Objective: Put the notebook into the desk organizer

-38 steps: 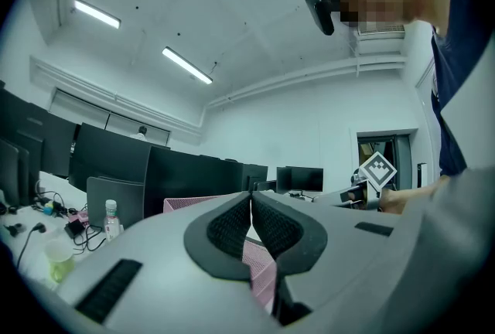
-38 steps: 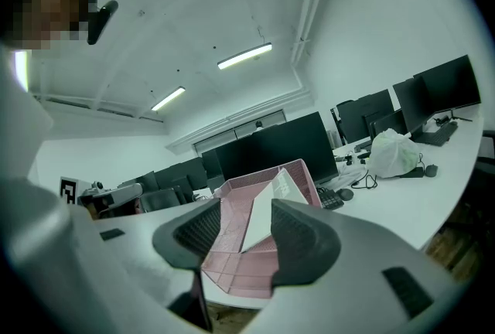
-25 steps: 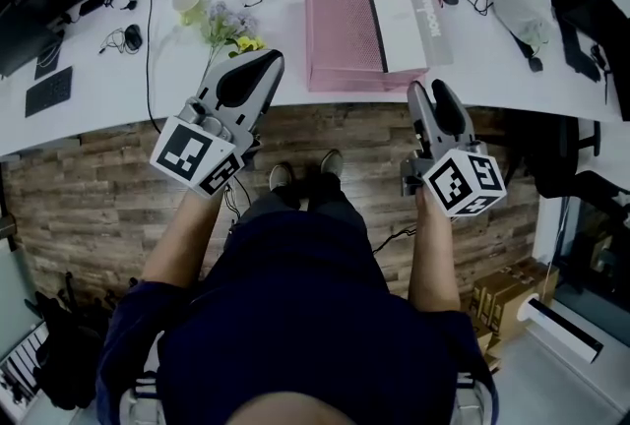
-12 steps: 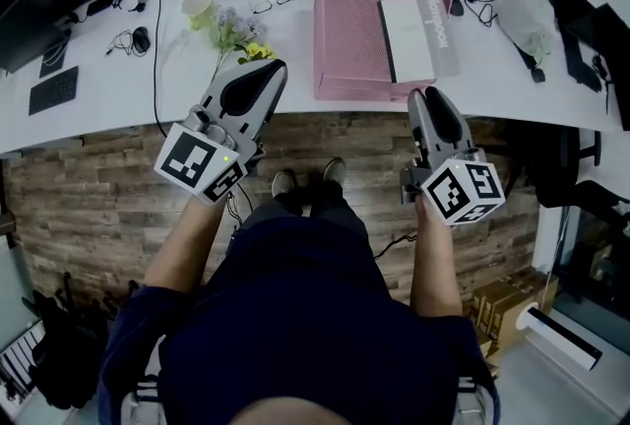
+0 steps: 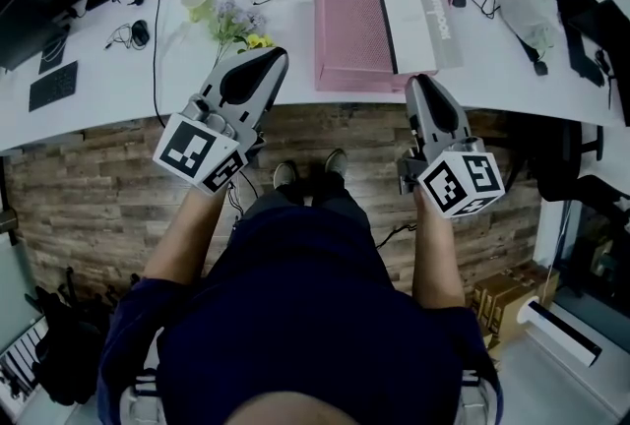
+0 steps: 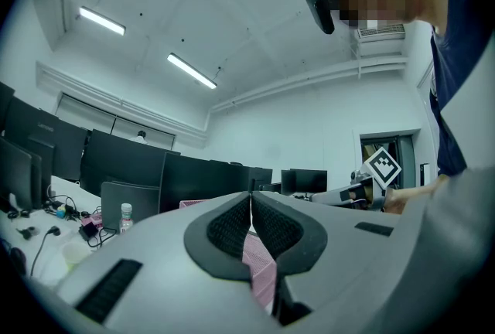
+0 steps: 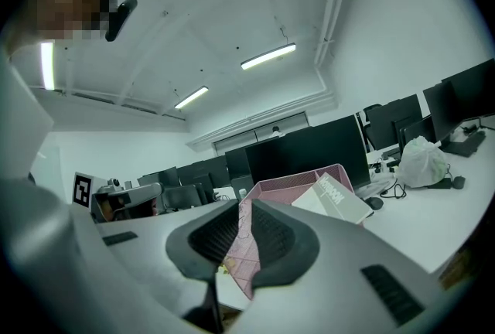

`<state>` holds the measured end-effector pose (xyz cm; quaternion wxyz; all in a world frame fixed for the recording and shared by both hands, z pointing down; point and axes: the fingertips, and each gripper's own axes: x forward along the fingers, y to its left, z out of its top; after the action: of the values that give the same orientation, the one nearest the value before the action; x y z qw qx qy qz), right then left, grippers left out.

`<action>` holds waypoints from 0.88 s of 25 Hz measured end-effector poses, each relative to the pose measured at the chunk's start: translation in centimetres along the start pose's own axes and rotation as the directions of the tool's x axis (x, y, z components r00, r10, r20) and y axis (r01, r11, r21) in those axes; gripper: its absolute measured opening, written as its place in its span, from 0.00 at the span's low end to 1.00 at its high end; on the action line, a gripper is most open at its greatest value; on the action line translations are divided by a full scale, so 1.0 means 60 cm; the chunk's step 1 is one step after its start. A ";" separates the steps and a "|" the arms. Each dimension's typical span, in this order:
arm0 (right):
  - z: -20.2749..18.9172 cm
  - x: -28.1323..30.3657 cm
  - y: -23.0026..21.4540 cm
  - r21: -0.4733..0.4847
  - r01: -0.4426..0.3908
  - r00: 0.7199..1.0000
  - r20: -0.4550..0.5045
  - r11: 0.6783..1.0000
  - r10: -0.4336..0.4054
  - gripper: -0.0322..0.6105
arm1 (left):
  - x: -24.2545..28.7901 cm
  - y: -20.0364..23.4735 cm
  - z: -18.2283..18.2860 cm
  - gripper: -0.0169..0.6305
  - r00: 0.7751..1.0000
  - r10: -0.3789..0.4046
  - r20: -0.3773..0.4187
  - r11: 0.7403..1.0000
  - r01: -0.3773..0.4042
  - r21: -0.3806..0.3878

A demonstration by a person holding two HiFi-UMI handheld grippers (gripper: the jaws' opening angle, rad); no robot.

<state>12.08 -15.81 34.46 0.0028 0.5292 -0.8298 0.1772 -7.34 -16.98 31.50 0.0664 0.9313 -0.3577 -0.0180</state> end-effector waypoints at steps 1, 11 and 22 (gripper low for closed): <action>0.000 0.001 0.001 -0.002 -0.001 1.000 0.000 1.000 0.001 0.13 | 0.001 0.000 0.000 0.08 1.000 0.000 0.000 1.000 0.000 0.000; -0.003 0.012 0.002 -0.003 -0.004 1.000 -0.008 1.000 0.004 0.09 | 0.011 0.005 -0.002 0.08 1.000 -0.002 0.000 1.000 0.002 -0.010; -0.001 0.032 0.004 -0.012 -0.026 1.000 -0.014 1.000 0.026 0.06 | 0.028 0.016 -0.003 0.08 1.000 -0.004 -0.001 1.000 0.004 -0.019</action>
<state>11.00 -17.38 34.80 0.0095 0.5172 -0.8376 0.1756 -6.74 -18.79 31.86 0.0752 0.9313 -0.3557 -0.0210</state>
